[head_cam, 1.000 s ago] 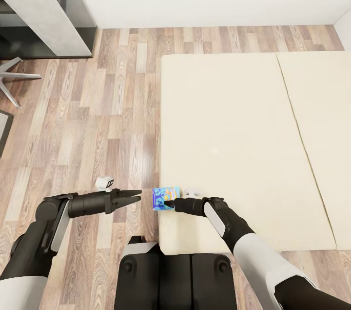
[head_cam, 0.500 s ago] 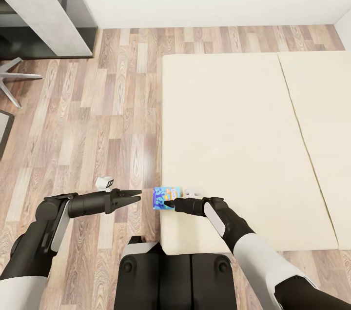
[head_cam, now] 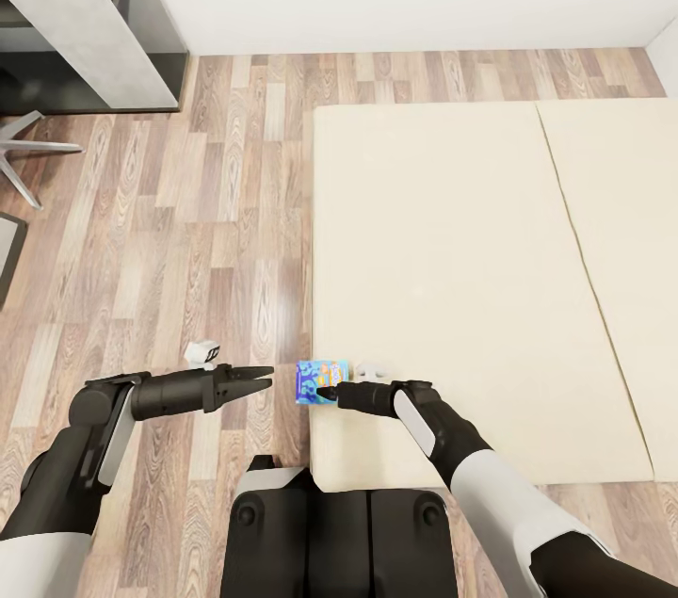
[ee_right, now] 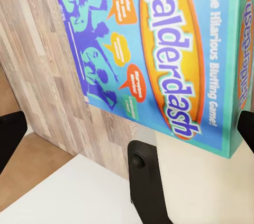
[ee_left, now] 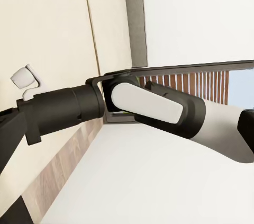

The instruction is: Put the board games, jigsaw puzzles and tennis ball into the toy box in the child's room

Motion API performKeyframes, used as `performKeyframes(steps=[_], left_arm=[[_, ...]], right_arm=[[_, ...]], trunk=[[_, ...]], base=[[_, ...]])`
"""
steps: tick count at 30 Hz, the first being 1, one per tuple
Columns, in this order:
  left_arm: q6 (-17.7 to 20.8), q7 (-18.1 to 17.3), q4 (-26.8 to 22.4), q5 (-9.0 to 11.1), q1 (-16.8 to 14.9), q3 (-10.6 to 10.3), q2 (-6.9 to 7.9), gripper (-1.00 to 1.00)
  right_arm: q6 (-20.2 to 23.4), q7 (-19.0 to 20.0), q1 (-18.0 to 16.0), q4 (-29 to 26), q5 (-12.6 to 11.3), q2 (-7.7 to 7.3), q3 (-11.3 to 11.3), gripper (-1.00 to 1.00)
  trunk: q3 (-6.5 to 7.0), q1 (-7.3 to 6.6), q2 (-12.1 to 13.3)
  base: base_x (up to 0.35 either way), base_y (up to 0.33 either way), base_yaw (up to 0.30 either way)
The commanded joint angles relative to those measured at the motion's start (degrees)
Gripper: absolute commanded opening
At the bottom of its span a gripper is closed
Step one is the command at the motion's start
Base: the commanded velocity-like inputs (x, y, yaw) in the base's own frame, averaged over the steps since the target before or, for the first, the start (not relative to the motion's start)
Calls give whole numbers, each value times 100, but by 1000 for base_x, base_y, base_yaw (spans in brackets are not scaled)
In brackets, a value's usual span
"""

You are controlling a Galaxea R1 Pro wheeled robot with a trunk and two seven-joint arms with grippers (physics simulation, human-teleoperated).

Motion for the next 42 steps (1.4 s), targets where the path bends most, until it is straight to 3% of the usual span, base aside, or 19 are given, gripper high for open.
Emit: performKeyframes(steps=[1, 21, 42], left_arm=[[60, -16, -1, 5, -1, 0, 1, 100], [60, -16, -1, 5, -1, 0, 4, 100], [60, -16, -1, 5, -1, 0, 1, 100]], right_arm=[[25, 0, -2, -4, -15, -1, 5, 100], [49, -74, -2, -17, 1, -16, 5, 100], [26, -113, -2, -37, 8, -24, 5, 100]], trunk=[[-6, 3, -9], [-1, 3, -9], [172, 3, -9]], base=[[0, 0, 0], [0, 0, 0], [0, 0, 0]])
